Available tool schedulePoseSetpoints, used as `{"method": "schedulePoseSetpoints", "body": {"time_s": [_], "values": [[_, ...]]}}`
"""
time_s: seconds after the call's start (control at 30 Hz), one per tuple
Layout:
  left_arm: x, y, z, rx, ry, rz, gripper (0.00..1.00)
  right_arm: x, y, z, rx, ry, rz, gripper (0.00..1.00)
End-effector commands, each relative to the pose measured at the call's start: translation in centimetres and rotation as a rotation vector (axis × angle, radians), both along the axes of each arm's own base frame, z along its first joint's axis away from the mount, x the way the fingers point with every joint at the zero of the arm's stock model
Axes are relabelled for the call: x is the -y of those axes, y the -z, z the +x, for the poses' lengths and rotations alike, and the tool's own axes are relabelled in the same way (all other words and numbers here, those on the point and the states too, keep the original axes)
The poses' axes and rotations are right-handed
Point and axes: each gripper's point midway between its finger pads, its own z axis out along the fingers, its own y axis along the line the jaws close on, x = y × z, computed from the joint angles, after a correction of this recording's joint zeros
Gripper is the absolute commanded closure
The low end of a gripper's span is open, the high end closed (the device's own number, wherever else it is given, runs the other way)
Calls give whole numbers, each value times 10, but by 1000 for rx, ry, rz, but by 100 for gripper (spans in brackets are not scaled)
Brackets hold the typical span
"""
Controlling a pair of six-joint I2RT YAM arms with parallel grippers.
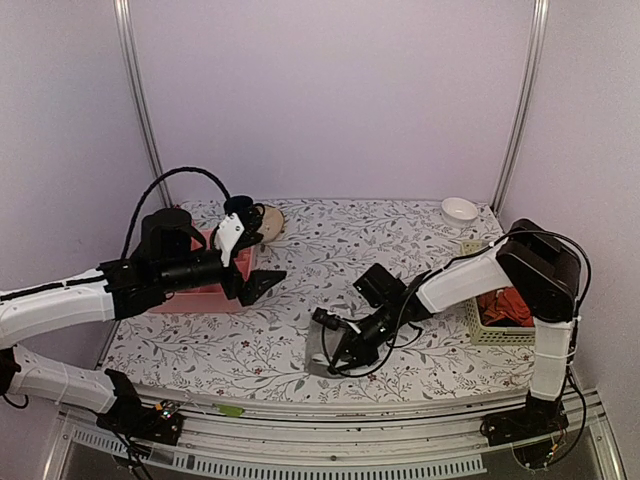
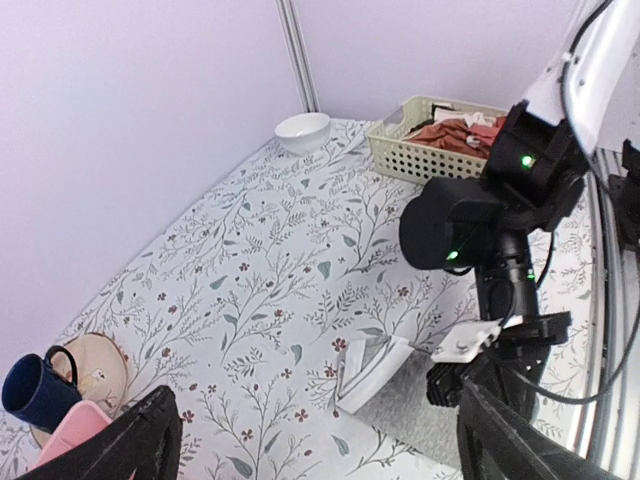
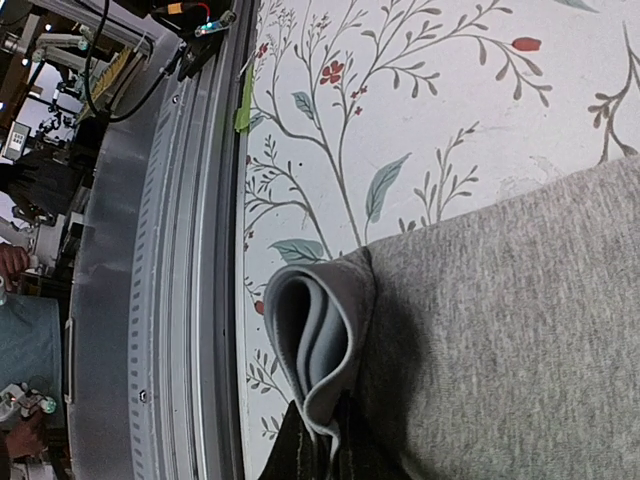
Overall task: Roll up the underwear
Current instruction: Roll the underwear at the center of the board.
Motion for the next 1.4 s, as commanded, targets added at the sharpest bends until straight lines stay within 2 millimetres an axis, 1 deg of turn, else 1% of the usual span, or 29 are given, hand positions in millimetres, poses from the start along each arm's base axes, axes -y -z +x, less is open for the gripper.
{"method": "schedulePoseSetpoints", "body": {"time_s": [0.0,0.07,0.1,0.13,0.17,0.27,0.3,0.43,0.5,0.63,0.73,0.8,0.9,1.07,1.17,1.27,1.33,1.37], "values": [[-5,12,-12,-12,45,35,4,7,16,3,-168,22,-85,100],[-5,38,-32,-54,115,83,4,4,20,6,-220,28,-105,100],[-5,51,-42,-58,137,99,4,7,26,3,-256,29,-132,100],[-5,58,-53,-37,168,107,4,4,26,6,-270,29,-132,100],[-3,69,-67,-25,208,122,5,2,27,8,-286,29,-137,100],[-1,95,-90,-2,275,142,9,1,35,12,-344,45,-166,100],[1,100,-95,10,296,145,12,2,41,13,-366,53,-183,100],[20,120,-105,29,375,222,20,-1,49,18,-451,69,-210,100],[30,134,-109,49,422,279,24,0,60,17,-500,80,-234,100],[50,151,-111,109,491,358,33,1,66,17,-553,95,-248,100],[62,155,-107,161,515,378,39,3,69,17,-604,117,-268,100],[68,159,-104,187,523,393,41,4,70,18,-617,119,-270,100],[73,169,-99,214,522,422,43,6,72,18,-625,121,-276,100],[77,189,-98,207,549,466,44,10,74,18,-625,124,-292,100],[77,203,-90,224,522,523,45,10,74,18,-624,125,-296,100],[80,210,-83,233,509,557,48,10,74,18,-626,125,-296,100],[79,218,-83,216,517,585,54,10,73,18,-624,125,-296,100],[78,225,-85,199,529,604,61,10,73,18,-623,126,-296,100]]}}
